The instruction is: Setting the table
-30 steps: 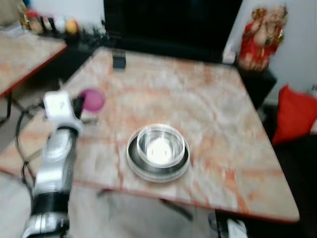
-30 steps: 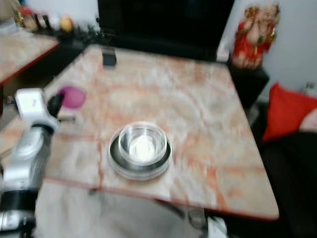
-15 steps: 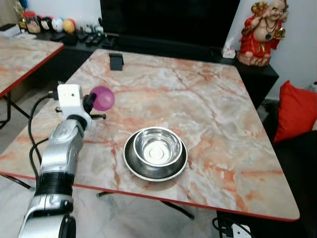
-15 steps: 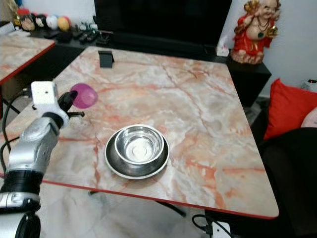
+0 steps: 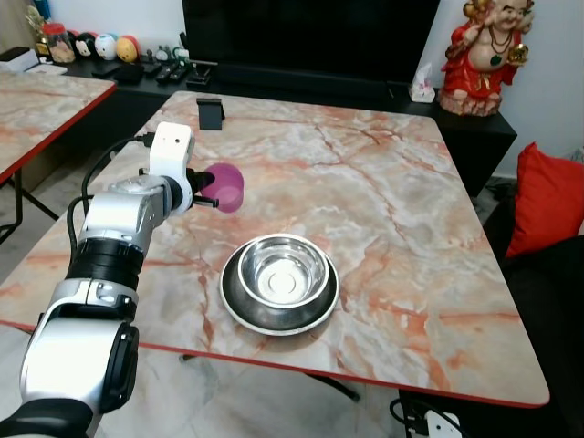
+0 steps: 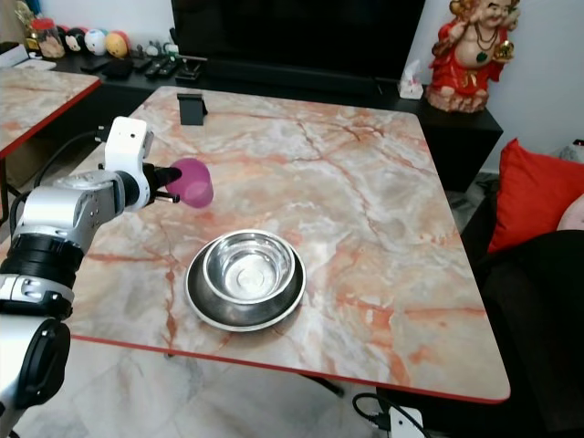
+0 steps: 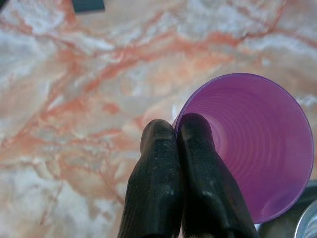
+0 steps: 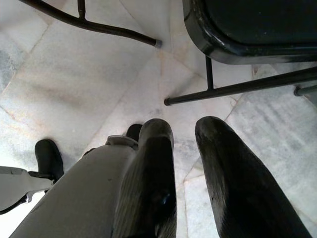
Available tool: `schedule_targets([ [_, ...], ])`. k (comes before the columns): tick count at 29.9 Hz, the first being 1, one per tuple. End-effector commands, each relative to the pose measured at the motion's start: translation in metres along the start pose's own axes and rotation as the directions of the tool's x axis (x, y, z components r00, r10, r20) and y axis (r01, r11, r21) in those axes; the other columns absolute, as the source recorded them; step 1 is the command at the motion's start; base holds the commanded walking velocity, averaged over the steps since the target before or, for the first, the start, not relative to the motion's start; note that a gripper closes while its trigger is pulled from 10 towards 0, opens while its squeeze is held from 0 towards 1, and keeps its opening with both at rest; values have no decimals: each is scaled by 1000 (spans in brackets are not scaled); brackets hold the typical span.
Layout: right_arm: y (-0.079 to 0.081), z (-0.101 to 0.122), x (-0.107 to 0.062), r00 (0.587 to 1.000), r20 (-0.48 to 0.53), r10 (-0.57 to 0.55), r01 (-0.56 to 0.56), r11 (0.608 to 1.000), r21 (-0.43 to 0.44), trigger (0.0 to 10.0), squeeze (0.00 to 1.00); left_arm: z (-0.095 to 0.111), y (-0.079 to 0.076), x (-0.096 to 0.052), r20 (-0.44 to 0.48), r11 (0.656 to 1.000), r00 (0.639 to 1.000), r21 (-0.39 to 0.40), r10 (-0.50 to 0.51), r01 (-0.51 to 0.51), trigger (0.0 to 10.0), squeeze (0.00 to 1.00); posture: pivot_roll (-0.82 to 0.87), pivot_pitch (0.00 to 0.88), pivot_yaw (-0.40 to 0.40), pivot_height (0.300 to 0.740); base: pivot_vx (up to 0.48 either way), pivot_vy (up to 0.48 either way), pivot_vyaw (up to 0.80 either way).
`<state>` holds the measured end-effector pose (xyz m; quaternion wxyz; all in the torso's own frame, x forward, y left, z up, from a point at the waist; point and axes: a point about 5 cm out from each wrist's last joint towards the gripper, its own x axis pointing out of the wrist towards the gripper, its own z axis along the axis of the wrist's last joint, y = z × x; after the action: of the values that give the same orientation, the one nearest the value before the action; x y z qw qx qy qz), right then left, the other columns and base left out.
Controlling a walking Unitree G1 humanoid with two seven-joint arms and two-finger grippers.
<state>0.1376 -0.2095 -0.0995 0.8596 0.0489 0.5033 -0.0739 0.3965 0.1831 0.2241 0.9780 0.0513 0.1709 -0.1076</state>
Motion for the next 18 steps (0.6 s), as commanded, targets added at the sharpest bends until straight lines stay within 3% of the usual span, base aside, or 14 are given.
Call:
schedule_targets([
  [1, 0, 1, 0, 1000, 3, -3, 3, 1000, 18, 10000, 0, 0, 5, -1, -48, 1000, 999, -8, 22, -22, 10000, 0, 124, 0, -57, 727, 0, 0, 0],
  [8, 0, -1, 0, 1000, -4, -1, 1, 1000, 22, 10000, 0, -10, 5, -9, -151, 996, 988, -92, -12, -2, 10000, 0, 131, 0, -46, 727, 0, 0, 0],
  [18, -1, -3, 0, 1000, -9, -4, 4, 1000, 25, 10000, 0, -14, 8, -25, -187, 993, 981, -99, 43, -63, 10000, 0, 130, 0, -34, 727, 0, 0, 0],
])
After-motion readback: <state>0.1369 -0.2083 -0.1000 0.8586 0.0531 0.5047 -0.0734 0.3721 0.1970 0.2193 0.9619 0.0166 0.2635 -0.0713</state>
